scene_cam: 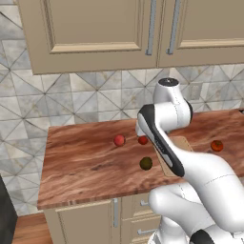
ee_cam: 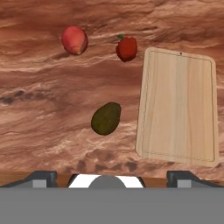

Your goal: Place the avocado, onion, tomato, and bell pepper on the cutting board.

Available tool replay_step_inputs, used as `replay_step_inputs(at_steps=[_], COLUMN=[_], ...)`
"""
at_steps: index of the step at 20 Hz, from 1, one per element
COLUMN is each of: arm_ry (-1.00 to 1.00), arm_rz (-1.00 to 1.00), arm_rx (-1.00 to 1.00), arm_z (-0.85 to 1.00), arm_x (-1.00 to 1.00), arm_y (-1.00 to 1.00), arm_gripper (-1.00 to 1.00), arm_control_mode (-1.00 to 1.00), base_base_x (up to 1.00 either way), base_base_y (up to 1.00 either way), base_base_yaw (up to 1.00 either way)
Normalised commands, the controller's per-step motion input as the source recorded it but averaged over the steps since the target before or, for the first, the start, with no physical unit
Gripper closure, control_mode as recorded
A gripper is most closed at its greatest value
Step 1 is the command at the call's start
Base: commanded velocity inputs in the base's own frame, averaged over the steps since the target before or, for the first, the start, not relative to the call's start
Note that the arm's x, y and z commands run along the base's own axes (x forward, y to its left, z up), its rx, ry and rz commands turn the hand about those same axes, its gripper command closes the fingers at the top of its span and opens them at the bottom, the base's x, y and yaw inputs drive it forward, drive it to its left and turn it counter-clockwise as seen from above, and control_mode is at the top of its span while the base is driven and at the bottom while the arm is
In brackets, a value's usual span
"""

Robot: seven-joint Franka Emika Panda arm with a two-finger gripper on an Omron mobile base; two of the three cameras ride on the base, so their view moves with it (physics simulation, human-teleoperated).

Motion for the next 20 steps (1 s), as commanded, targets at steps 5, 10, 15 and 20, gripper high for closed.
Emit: replay_step_inputs(at_steps=[5,10,15,20], arm_ry=[0.0,0.0,0.01,0.0], arm_rz=[0.0,0.0,0.0,0.0], arm_rx=[0.0,0.0,0.0,0.0], arm_z=[-0.12,-0.25,-0.29,-0.16], arm_x=[0.01,0.0,0.13,0.08], arm_y=[0.0,0.08,0.07,0.01], arm_gripper=[-1.0,-1.0,-1.0,-1.0], arm_control_mode=[-1.0,-1.0,-1.0,-1.0], base_base_x=[0.0,0.0,0.0,0.0], base_base_y=[0.0,0.0,0.0,0.0], base_base_yaw=[0.0,0.0,0.0,0.0])
